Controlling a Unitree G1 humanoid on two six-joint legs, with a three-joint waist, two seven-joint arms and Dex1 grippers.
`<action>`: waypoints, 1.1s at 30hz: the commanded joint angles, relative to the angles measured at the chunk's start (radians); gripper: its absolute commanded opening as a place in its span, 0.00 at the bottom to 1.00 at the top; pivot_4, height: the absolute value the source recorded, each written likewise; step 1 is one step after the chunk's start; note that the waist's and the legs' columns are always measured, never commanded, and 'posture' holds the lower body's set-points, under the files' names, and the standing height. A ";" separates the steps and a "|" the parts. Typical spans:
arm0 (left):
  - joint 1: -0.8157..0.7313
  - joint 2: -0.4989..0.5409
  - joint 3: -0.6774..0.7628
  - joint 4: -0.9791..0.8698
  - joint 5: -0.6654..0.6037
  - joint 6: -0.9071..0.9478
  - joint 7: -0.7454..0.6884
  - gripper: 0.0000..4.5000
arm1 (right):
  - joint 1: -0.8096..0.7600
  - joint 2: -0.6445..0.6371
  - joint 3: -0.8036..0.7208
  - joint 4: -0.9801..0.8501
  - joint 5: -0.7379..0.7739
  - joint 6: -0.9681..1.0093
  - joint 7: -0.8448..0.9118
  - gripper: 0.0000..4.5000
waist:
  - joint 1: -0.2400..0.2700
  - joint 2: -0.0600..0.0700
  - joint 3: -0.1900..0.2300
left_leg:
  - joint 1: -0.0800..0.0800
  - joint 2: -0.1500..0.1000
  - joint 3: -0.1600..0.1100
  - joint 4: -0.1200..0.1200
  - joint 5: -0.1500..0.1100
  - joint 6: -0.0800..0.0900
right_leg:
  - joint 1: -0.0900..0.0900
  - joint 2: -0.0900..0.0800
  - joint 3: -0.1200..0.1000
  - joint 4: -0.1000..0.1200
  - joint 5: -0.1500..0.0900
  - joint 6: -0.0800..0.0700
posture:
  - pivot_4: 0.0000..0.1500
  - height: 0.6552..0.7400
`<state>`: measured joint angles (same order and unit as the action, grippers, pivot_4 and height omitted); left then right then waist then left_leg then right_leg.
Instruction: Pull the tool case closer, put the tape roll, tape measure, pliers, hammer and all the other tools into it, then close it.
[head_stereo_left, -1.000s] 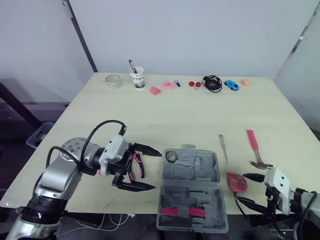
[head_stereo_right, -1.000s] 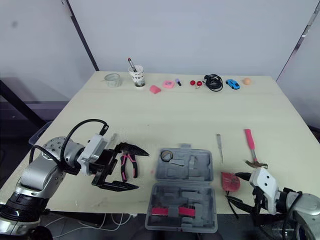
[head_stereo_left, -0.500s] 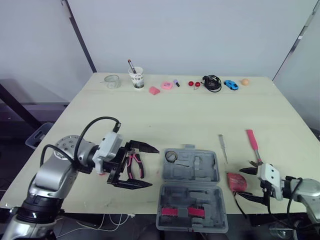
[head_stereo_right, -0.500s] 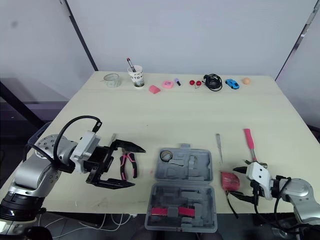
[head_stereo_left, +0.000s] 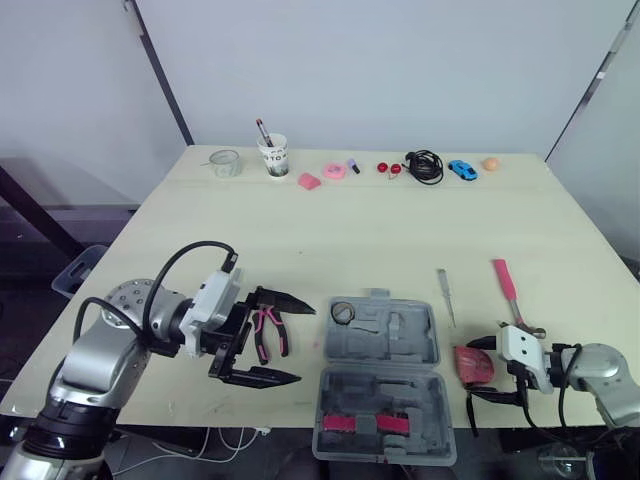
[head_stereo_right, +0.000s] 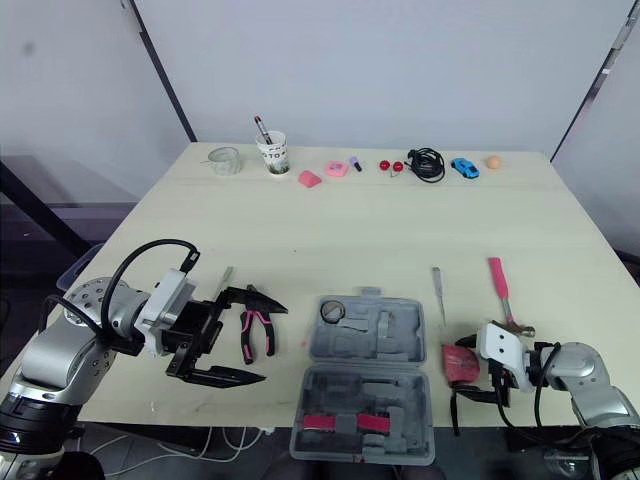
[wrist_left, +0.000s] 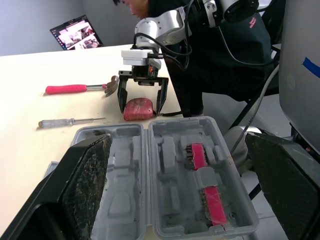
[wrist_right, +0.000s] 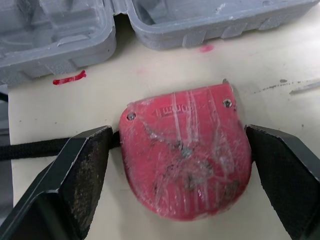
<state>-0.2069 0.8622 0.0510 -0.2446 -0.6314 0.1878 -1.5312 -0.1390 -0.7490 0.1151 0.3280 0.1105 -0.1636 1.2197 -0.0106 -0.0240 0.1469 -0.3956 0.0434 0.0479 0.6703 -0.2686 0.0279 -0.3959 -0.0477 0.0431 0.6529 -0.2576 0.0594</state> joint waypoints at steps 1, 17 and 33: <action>0.003 0.003 0.024 -0.030 -0.013 -0.012 -0.003 1.00 | -0.015 -0.043 0.022 -0.055 -0.036 0.015 0.019 0.99 | 0.000 0.000 0.000 | 0.000 0.000 0.000 0.000 0.000 0.000 | 0.000 0.000 0.000 0.000 0.000 0.000 | 1.00 1.00; 0.000 -0.005 0.011 -0.011 -0.001 -0.033 -0.005 1.00 | -0.033 -0.060 0.032 -0.100 -0.047 0.069 0.027 0.99 | 0.000 0.000 0.000 | 0.000 0.000 0.000 0.000 0.000 0.000 | 0.000 0.000 0.000 0.000 0.000 0.000 | 1.00 1.00; 0.000 -0.008 0.010 0.001 0.004 -0.043 -0.008 1.00 | -0.021 -0.047 0.025 -0.096 -0.047 0.078 0.009 0.67 | 0.000 0.000 0.000 | 0.000 0.000 0.000 0.000 0.000 0.000 | 0.000 0.000 0.000 0.000 0.000 0.000 | 1.00 1.00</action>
<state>-0.2050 0.8568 0.0495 -0.2411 -0.6221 0.1595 -1.5306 -0.1621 -0.7943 0.1501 0.2507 0.0555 -0.0894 1.2367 -0.0110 -0.0238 0.1469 -0.3955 0.0434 0.0480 0.6703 -0.2686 0.0279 -0.3959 -0.0475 0.0430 0.6530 -0.2576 0.0595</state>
